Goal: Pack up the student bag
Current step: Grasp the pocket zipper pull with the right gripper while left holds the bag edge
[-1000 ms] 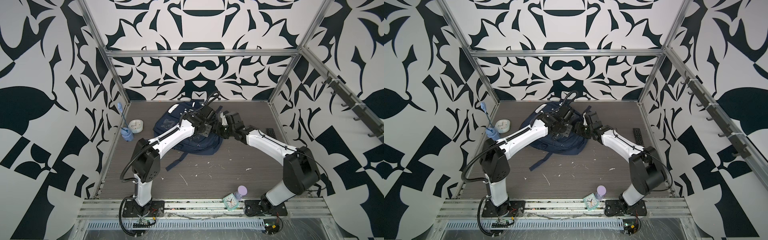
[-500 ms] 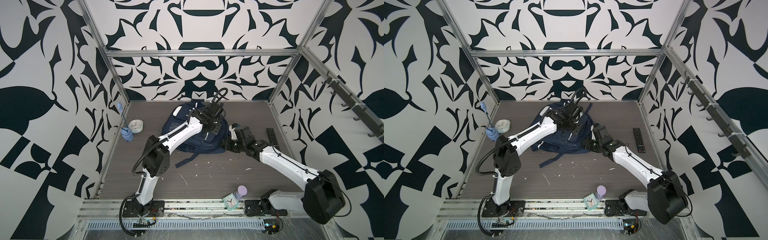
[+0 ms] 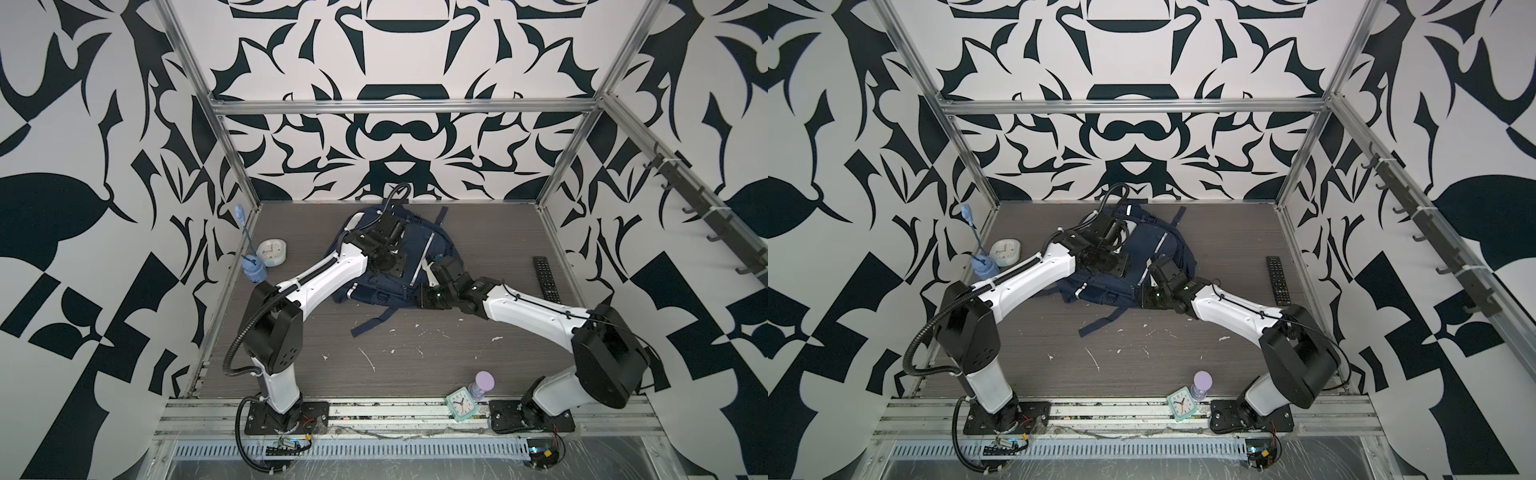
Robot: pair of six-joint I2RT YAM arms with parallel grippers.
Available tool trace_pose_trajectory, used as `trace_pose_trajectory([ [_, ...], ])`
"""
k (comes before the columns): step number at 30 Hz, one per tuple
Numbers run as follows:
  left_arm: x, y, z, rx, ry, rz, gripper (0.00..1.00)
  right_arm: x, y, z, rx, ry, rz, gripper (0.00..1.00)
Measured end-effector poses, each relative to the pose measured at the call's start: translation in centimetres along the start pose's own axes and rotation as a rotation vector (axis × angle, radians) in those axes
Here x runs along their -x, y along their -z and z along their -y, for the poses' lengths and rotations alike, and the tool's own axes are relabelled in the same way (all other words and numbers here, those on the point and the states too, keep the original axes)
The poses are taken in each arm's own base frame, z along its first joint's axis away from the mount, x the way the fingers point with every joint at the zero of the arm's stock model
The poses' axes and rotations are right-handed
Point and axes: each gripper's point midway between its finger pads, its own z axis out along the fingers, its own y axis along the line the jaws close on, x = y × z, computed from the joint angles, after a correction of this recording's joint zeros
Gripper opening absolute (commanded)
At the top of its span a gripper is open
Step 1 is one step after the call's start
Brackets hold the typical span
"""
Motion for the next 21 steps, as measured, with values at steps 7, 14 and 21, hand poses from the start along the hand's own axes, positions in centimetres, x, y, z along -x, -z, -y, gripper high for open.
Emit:
trace_pose_trajectory([
  [7,-2.4,-1.6,-3.2,-0.074,0.179,-0.066,0.55,1.3,-2.5,-0.7,-0.038,0.024,0.002,0.30],
  [14,-4.0,-2.6,-2.3,-0.172,0.254,-0.111,0.55,1.1,-4.5,0.0,-0.074,0.033,-0.025,0.27],
  [21,-4.1,-2.8,-1.5,-0.231,0.293,-0.115,0.55,1.2,-5.0,0.1,-0.081,0.043,-0.031,0.13],
])
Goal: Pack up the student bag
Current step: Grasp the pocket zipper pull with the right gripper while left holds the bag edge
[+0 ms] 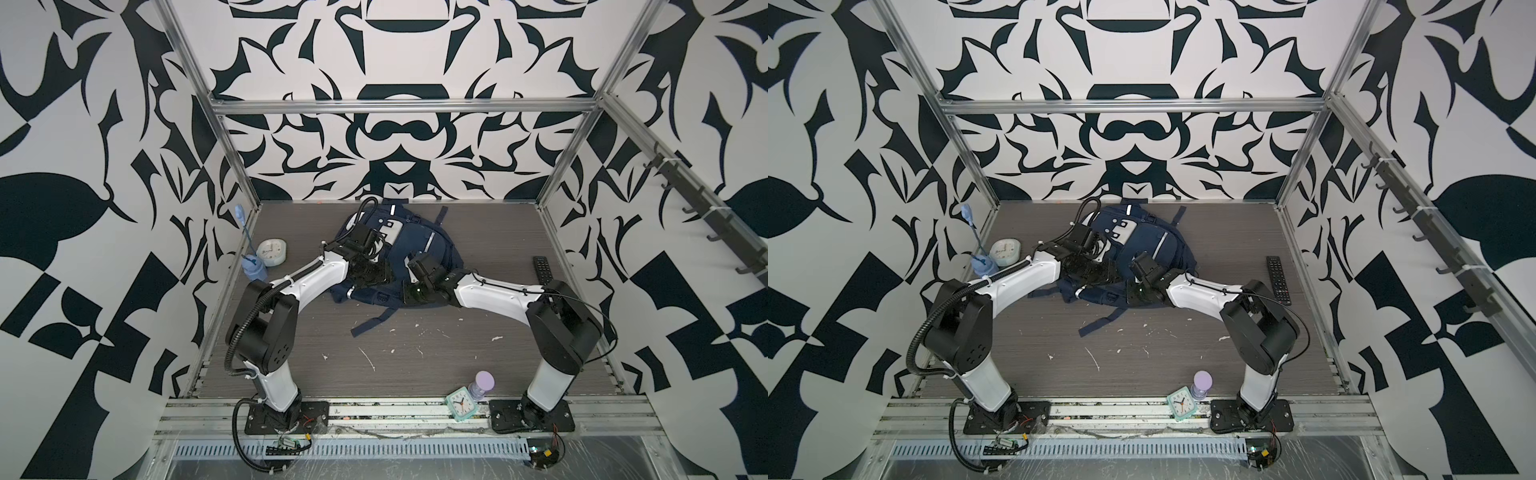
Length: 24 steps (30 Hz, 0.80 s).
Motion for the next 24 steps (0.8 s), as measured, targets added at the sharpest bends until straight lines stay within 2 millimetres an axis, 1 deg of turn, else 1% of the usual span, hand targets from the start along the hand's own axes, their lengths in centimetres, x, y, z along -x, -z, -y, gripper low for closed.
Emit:
trace_pose_trajectory([
  [2,0.1,-0.1,0.2,-0.012,0.006,0.003,0.55,0.1,0.0,0.0,-0.002,0.004,0.003,0.09],
  [5,0.2,-0.1,0.4,-0.024,0.012,0.006,0.55,0.1,0.1,0.0,-0.003,0.007,0.004,0.06],
  [11,0.4,-0.3,0.7,-0.042,0.028,0.012,0.55,0.2,1.2,-0.5,0.008,0.017,0.011,0.02],
  [14,0.4,-0.8,0.6,-0.047,0.045,0.005,0.54,0.1,1.5,-0.8,0.018,0.024,0.006,0.01],
  [16,0.4,-1.3,0.4,-0.045,0.058,-0.001,0.48,-0.1,1.6,-0.9,0.018,0.029,0.002,0.00],
  [17,0.4,-1.4,0.4,-0.045,0.064,-0.003,0.43,-0.2,1.6,-0.9,0.017,0.033,-0.001,0.00],
  [19,0.4,-1.7,0.3,-0.045,0.078,-0.002,0.30,-0.3,1.7,-1.0,0.014,0.041,-0.006,0.00],
  [24,0.9,-1.5,0.5,-0.050,0.087,0.007,0.12,-0.5,1.8,-0.7,-0.010,0.058,-0.019,0.00],
])
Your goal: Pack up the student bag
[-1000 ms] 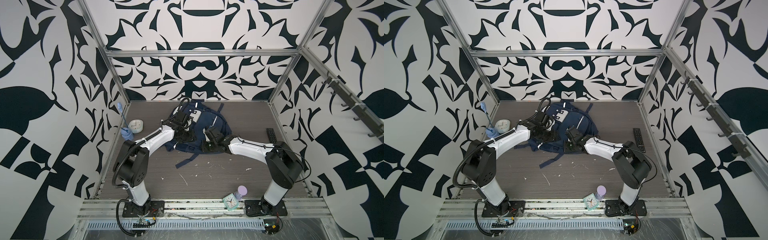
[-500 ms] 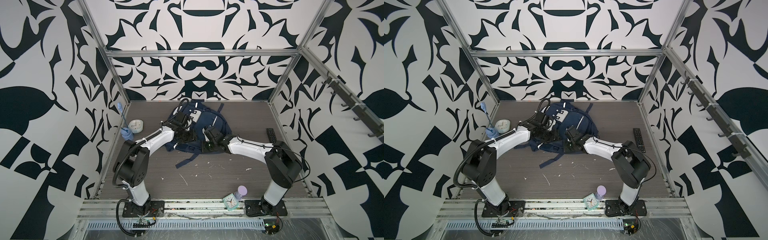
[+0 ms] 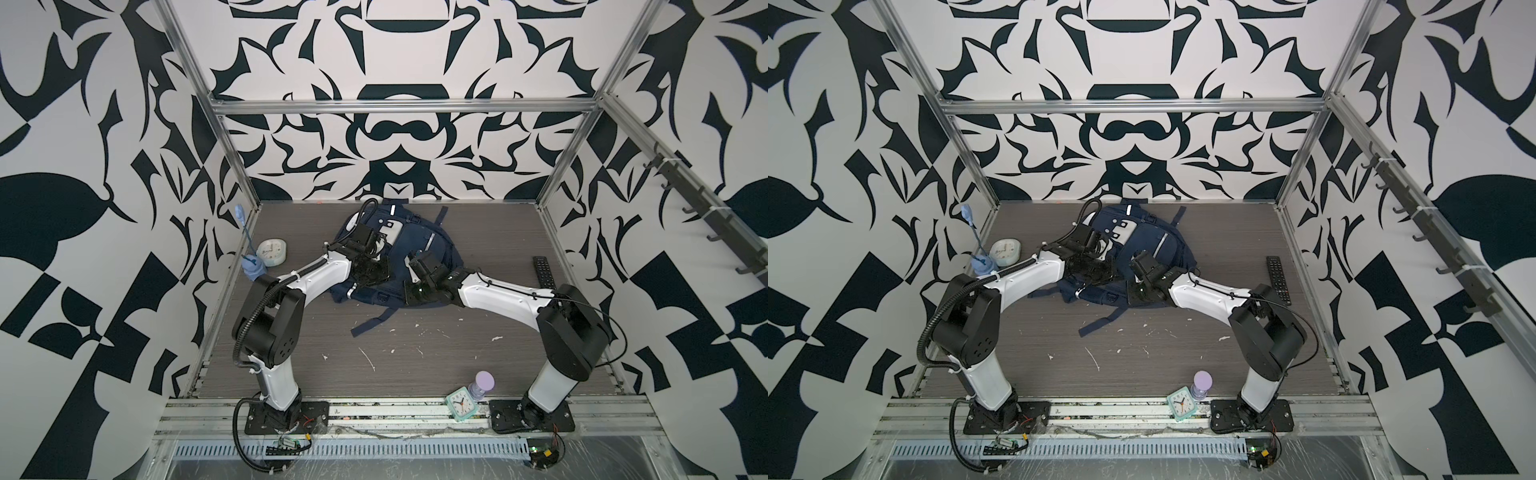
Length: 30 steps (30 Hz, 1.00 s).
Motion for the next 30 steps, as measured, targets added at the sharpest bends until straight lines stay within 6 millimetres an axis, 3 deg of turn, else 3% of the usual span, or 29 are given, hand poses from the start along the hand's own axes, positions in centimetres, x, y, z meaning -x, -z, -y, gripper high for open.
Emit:
trace_pose_trajectory([
  [4,0.2,0.2,0.2,-0.002,-0.006,0.003,0.05,0.0,0.5,0.2,-0.013,0.013,0.001,0.00],
  [13,0.6,0.9,0.1,-0.018,-0.013,0.007,0.02,0.6,3.1,1.7,-0.073,0.055,0.030,0.00],
  [21,0.7,1.2,0.0,-0.024,-0.029,0.008,0.02,2.1,5.2,7.6,-0.094,-0.048,0.049,0.00],
  [26,0.7,1.2,-0.2,-0.019,-0.029,0.006,0.04,1.9,5.2,7.4,-0.073,-0.046,0.035,0.00],
  [30,0.7,1.4,-0.6,-0.012,-0.026,0.004,0.13,1.5,4.9,7.2,-0.050,-0.045,0.023,0.00],
])
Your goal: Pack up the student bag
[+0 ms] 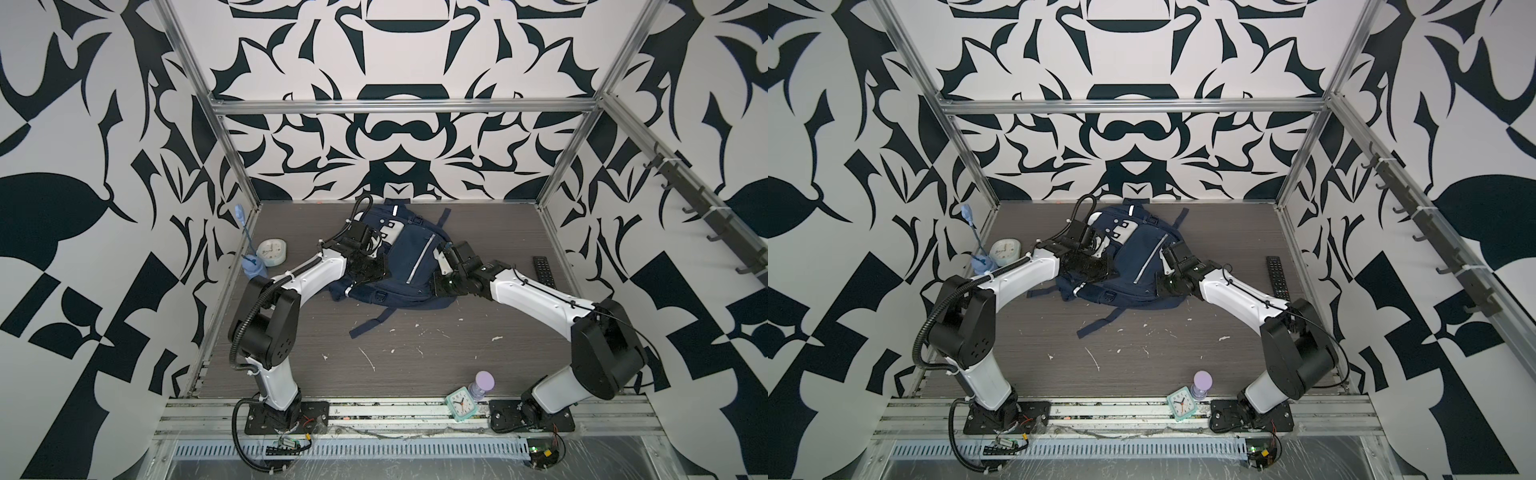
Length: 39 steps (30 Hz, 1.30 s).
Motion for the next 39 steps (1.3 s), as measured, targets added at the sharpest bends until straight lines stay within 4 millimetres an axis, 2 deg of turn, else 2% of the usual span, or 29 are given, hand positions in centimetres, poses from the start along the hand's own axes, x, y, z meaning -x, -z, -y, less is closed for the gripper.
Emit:
trace_pose_trajectory([
  [3,0.4,0.2,-0.6,0.009,0.013,0.002,0.13,-0.3,-0.2,-0.4,0.017,0.011,-0.007,0.00],
  [8,3.0,0.6,-2.0,0.018,0.065,0.014,0.14,-0.6,-0.3,-2.4,0.057,0.066,0.001,0.00],
  [11,5.8,0.7,-2.7,0.025,0.084,0.050,0.20,-1.5,-0.5,-4.2,0.070,0.114,-0.010,0.00],
  [14,9.5,1.1,-3.6,0.041,0.095,0.121,0.27,-3.4,-1.3,-6.7,0.075,0.180,-0.071,0.00],
  [16,11.3,1.6,-4.1,0.050,0.099,0.160,0.31,-4.5,-2.3,-8.6,0.083,0.222,-0.113,0.00],
  [18,12.0,2.0,-4.5,0.056,0.106,0.181,0.31,-5.2,-3.2,-9.9,0.091,0.246,-0.140,0.00],
  [20,12.0,2.1,-4.7,0.059,0.107,0.184,0.32,-5.6,-3.9,-10.9,0.102,0.258,-0.160,0.00],
  [22,10.9,1.8,-5.1,0.064,0.111,0.171,0.37,-5.6,-4.4,-11.6,0.110,0.260,-0.170,0.00],
  [24,9.0,1.7,-5.6,0.077,0.126,0.147,0.46,-5.4,-4.7,-11.9,0.114,0.256,-0.172,0.00],
  [27,6.1,2.8,-5.8,0.086,0.129,0.133,0.56,-5.3,-4.6,-12.0,0.115,0.254,-0.175,0.00],
  [31,2.7,4.9,-5.0,0.081,0.099,0.136,0.58,-5.3,-4.6,-12.0,0.113,0.254,-0.178,0.00],
  [33,1.0,5.3,-4.4,0.073,0.080,0.129,0.58,-5.3,-4.6,-12.0,0.113,0.255,-0.177,0.00],
  [35,-0.7,5.2,-3.8,0.060,0.067,0.111,0.58,-5.3,-4.6,-12.0,0.113,0.255,-0.177,0.00],
  [39,-3.8,3.4,-3.3,0.049,0.064,0.044,0.57,-5.3,-4.6,-12.0,0.113,0.258,-0.177,0.00],
])
